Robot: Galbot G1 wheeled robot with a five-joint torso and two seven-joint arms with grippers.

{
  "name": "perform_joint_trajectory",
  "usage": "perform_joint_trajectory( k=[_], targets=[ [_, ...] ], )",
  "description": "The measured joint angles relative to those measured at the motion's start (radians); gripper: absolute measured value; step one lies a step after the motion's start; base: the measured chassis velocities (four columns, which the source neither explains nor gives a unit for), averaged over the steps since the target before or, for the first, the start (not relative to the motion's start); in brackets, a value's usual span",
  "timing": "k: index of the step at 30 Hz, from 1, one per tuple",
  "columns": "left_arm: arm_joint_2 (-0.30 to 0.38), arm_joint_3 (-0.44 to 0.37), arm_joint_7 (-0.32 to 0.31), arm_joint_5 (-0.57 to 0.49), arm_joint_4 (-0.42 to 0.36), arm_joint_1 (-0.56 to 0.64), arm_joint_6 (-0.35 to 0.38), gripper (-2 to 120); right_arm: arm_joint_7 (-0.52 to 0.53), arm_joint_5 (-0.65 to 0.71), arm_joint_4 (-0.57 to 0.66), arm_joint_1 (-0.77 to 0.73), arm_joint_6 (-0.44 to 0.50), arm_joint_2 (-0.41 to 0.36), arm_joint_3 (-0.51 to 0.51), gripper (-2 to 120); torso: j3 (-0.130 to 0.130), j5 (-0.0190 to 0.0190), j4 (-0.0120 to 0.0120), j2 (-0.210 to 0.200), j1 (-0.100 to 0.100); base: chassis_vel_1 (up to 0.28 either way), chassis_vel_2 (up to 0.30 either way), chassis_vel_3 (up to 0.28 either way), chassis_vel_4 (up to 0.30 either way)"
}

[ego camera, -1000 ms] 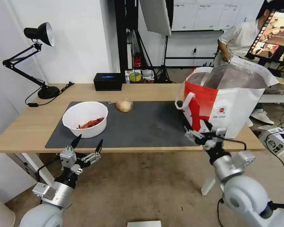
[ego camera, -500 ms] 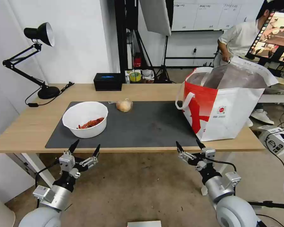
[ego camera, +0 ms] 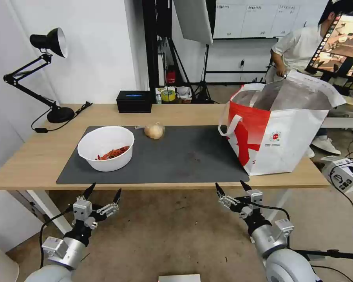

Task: Pick up the trash from the table and place it into the takeout bag.

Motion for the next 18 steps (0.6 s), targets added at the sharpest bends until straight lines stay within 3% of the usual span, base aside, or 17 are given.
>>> perform_joint_trajectory(
  k=[5, 7, 8, 10, 11, 14, 18],
  targets=[
    [0.002, -0.004, -0.003, -0.008, -0.013, -0.003, -0.001, 100, 0.003, 0.049, -0.029, 0.122, -0.031, -0.016, -0.062, 100, 0.000, 0.0001, 0.0001, 0.000, 0.000, 0.000, 0.000, 0.000, 0.000],
    [0.002, -0.005, -0.006, -0.021, -0.026, -0.010, 0.000, 100, 0.008, 0.101, -0.076, 0.263, -0.071, -0.024, -0.140, 100, 0.000, 0.0001, -0.0001, 0.000, 0.000, 0.000, 0.000, 0.000, 0.000],
    [0.002, -0.005, -0.006, -0.021, -0.026, -0.010, 0.000, 100, 0.008, 0.101, -0.076, 0.263, -0.071, -0.024, -0.140, 100, 0.000, 0.0001, -0.0001, 0.000, 0.000, 0.000, 0.000, 0.000, 0.000],
    [0.002, -0.006, -0.014, -0.031, -0.047, -0.015, 0.006, 100, 0.018, 0.140, -0.138, 0.429, -0.092, -0.022, -0.244, 100, 0.000, 0.0002, 0.0003, 0.000, 0.000, 0.000, 0.000, 0.000, 0.000],
    [0.002, -0.006, -0.014, -0.031, -0.047, -0.015, 0.006, 100, 0.018, 0.140, -0.138, 0.429, -0.092, -0.022, -0.244, 100, 0.000, 0.0002, 0.0003, 0.000, 0.000, 0.000, 0.000, 0.000, 0.000],
    [0.001, -0.003, -0.029, -0.055, -0.081, -0.025, 0.026, 100, 0.043, 0.178, -0.234, 0.625, -0.113, 0.014, -0.382, 100, 0.000, -0.0001, 0.0001, 0.000, 0.000, 0.000, 0.000, 0.000, 0.000],
    [0.001, 0.000, -0.035, -0.064, -0.103, -0.032, 0.035, 100, 0.063, 0.204, -0.350, 0.796, -0.118, 0.071, -0.488, 100, 0.000, -0.0003, 0.0003, 0.000, 0.000, 0.000, 0.000, 0.000, 0.000]
  ],
)
